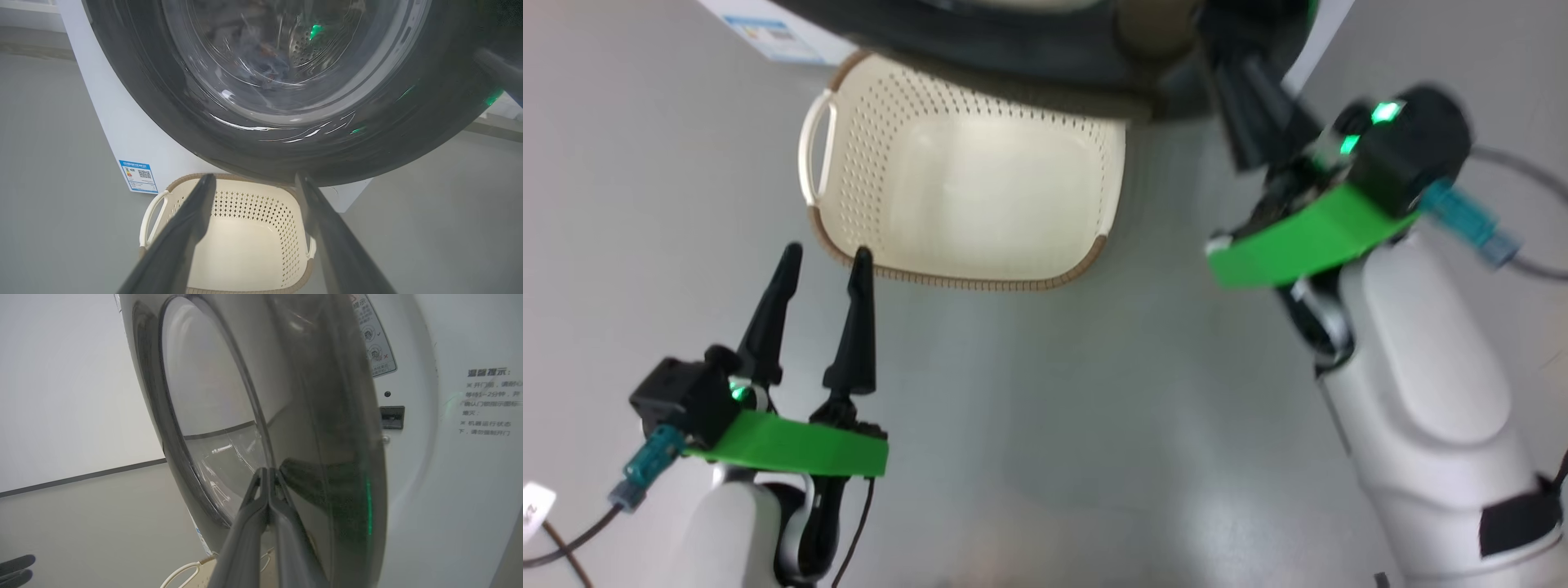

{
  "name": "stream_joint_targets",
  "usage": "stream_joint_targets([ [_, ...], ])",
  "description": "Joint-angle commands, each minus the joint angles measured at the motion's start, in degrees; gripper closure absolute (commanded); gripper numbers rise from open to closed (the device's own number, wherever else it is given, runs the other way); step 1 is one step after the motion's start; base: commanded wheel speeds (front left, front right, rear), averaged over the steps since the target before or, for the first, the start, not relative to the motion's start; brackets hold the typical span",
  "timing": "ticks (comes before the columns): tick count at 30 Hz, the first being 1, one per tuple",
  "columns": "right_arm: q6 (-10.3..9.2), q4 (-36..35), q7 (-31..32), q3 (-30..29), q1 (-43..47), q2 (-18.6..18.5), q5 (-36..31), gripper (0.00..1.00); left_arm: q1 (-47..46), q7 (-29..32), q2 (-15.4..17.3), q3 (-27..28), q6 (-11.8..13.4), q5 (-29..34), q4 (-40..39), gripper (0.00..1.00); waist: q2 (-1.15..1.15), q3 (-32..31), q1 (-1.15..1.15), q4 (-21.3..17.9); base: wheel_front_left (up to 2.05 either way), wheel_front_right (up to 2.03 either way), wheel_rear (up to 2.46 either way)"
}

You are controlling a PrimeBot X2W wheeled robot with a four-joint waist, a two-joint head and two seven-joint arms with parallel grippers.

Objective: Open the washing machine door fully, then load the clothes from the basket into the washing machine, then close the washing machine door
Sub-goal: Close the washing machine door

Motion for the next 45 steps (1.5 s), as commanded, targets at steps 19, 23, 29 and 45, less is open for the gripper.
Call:
stream_joint_targets([
  [19,0.08,4.29,-0.26,-4.16,-18.45,1.3,0.03,1.0,-3.81,-0.37,1.3,-0.85,-0.09,-1.62,-2.04,0.0,0.0,8.21,0.0,2.11,0.0,0.0,0.0],
  [23,0.08,5.39,-0.26,-4.58,-21.23,1.3,-0.63,1.0,-4.28,-0.37,1.25,-1.19,-0.09,-1.67,-2.05,0.0,0.0,8.82,0.0,2.03,0.0,0.0,0.0],
  [29,0.08,5.87,-0.26,-4.93,-22.74,1.3,-0.74,1.0,-4.44,-0.37,1.34,-1.21,-0.09,-1.62,-2.11,0.0,0.0,9.09,0.0,1.59,0.0,0.0,0.0],
  [45,0.08,4.88,-0.26,-2.26,-6.67,1.3,3.59,1.0,-3.07,-0.37,2.04,0.87,-0.09,-0.52,-2.52,0.0,0.0,3.21,0.0,-2.06,0.0,0.0,0.0],
])
